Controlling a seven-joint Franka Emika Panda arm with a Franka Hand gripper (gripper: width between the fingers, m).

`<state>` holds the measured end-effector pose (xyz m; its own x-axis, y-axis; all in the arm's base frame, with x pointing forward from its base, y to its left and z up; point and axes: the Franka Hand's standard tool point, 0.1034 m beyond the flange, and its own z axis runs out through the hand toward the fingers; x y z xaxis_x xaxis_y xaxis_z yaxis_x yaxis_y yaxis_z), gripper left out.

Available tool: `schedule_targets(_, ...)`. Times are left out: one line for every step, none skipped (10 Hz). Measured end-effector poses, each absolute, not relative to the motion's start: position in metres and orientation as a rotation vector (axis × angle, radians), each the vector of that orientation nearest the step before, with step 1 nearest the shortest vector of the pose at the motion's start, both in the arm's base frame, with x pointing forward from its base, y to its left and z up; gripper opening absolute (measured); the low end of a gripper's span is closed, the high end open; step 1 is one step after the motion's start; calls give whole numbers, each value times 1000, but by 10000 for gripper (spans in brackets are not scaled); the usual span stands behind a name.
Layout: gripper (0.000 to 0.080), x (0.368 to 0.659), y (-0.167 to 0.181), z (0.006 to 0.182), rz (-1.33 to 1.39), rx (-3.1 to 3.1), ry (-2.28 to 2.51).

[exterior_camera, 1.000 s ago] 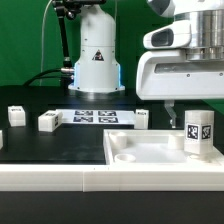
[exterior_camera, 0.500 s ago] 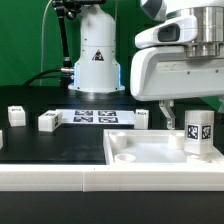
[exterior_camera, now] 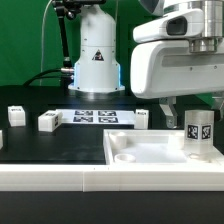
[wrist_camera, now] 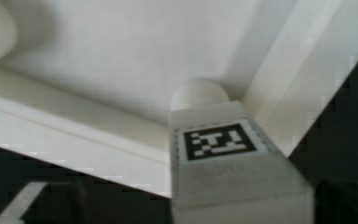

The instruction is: Assemble one leg

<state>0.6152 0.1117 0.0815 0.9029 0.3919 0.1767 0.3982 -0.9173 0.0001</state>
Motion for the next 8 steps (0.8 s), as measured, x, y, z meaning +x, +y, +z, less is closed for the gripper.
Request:
schedule_targets(555,615,111,81,-270,-3030,-629)
schedule_targets(401,615,111,81,-270,-3030,-628)
schedule_targets(401,615,111,81,-269,-3030,-628)
schedule_targets(291,615,111,81,-268,-3030,-628)
schedule_targets(291,615,111,81,-268,-3031,-616)
schedule_targets(291,615,111,81,-267,-3034,-598)
schedule_targets(291,615,111,81,-267,-3034,-598)
schedule_targets(291,615,111,81,-266,-3039,-553)
